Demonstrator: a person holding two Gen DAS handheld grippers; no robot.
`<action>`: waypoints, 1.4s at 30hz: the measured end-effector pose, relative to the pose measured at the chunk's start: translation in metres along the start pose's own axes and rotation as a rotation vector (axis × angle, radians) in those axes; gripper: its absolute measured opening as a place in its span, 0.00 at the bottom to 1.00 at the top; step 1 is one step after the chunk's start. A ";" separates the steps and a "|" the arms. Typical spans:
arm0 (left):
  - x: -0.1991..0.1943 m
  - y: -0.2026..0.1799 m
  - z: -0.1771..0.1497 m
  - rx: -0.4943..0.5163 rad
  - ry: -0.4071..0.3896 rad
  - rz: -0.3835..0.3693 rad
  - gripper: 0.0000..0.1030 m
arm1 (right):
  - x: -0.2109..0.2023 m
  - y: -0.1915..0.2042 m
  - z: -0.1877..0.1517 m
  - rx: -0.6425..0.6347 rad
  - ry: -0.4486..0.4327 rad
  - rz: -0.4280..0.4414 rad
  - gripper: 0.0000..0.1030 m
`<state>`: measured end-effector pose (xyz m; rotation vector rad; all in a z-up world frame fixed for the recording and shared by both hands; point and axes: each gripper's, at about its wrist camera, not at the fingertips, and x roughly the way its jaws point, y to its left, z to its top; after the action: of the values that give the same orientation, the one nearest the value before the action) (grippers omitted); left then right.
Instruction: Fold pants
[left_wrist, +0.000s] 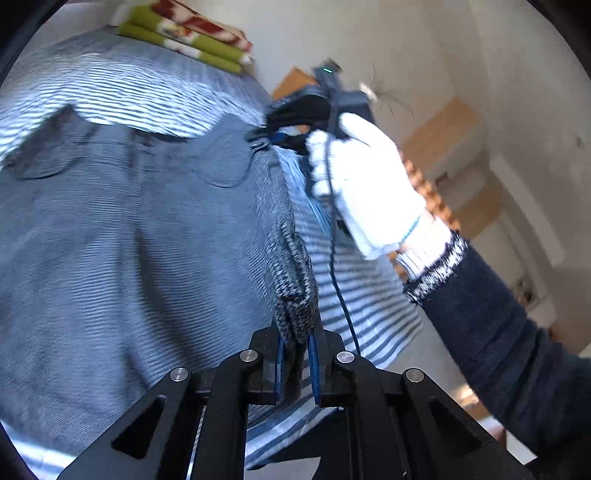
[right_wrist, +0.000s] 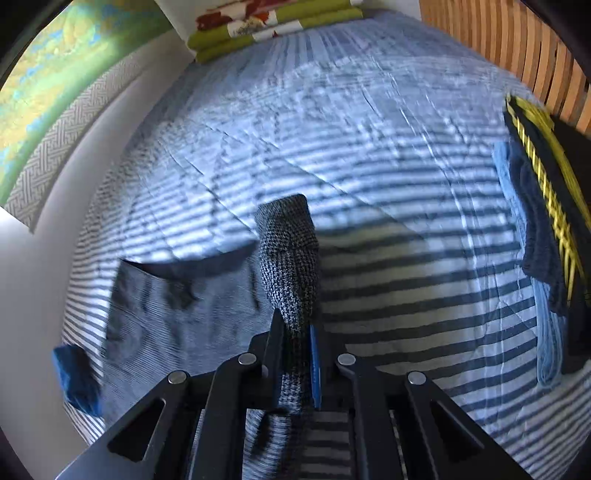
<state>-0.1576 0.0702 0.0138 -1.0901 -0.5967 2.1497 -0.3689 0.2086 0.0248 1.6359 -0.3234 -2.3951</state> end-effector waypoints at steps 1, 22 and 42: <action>-0.014 0.009 -0.002 -0.022 -0.024 0.007 0.09 | -0.004 0.015 0.002 -0.010 -0.012 -0.004 0.10; -0.189 0.183 -0.074 -0.365 -0.215 0.256 0.00 | 0.120 0.291 -0.016 -0.265 0.045 -0.119 0.10; -0.164 0.165 -0.039 -0.045 -0.100 0.543 0.38 | 0.150 0.298 -0.023 -0.299 0.126 -0.089 0.13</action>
<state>-0.1084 -0.1572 -0.0266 -1.2847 -0.4252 2.6769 -0.3834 -0.1214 -0.0253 1.6782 0.1263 -2.2546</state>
